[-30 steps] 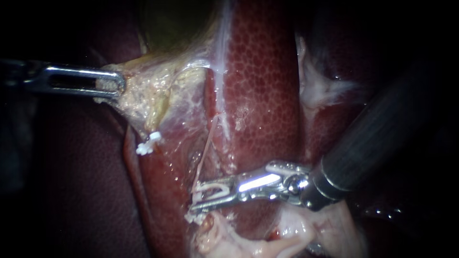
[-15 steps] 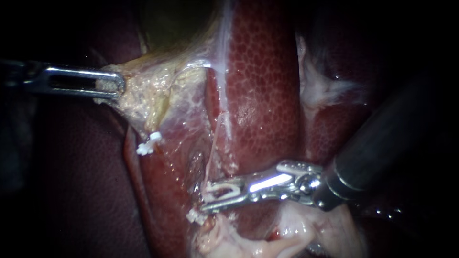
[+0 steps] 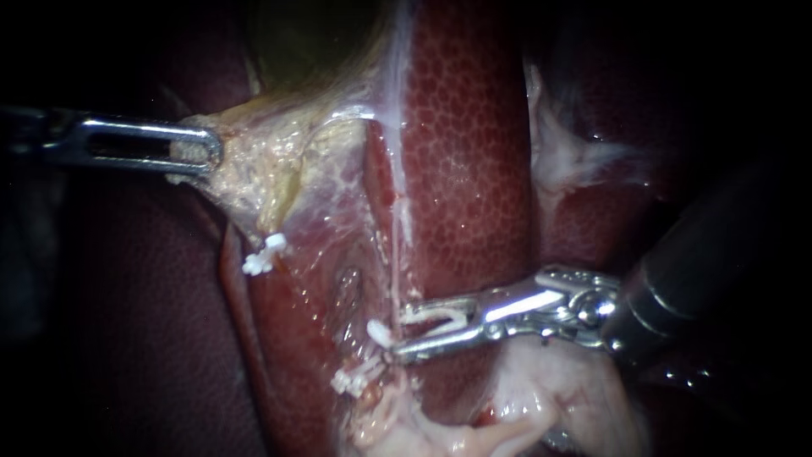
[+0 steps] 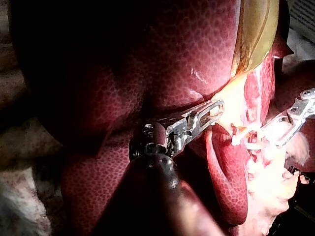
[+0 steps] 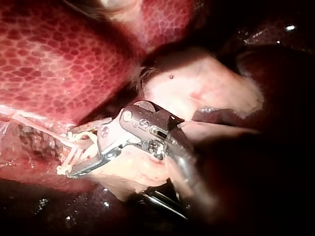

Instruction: Clipping second clip right tube

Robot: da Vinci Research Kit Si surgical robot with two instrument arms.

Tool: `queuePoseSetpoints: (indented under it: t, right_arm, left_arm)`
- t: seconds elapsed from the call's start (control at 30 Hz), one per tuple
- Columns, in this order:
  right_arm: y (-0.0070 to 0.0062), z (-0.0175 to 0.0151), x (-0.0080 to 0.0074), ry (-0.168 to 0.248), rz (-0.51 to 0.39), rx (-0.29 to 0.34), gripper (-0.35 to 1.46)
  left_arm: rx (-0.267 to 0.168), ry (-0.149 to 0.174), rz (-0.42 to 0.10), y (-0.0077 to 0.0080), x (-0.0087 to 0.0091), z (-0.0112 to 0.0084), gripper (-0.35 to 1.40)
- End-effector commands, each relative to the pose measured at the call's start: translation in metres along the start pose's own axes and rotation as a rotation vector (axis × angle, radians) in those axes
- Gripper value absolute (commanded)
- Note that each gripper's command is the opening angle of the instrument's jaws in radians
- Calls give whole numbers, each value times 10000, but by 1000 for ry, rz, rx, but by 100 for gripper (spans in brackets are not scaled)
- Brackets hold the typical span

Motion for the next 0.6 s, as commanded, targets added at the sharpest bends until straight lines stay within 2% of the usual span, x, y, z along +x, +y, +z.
queuePoseSetpoints:
  t: [0.03,0.23,0.6]
  right_arm:
    - [0,-4,2,3,3,-3,46]
    - [5,-12,4,9,6,-10,46]
    - [11,4,2,12,2,-17,46]
  left_arm:
    - [2,1,0,0,0,0,-35]
    - [2,1,1,0,1,1,-35]
    - [1,0,1,1,2,3,-35]
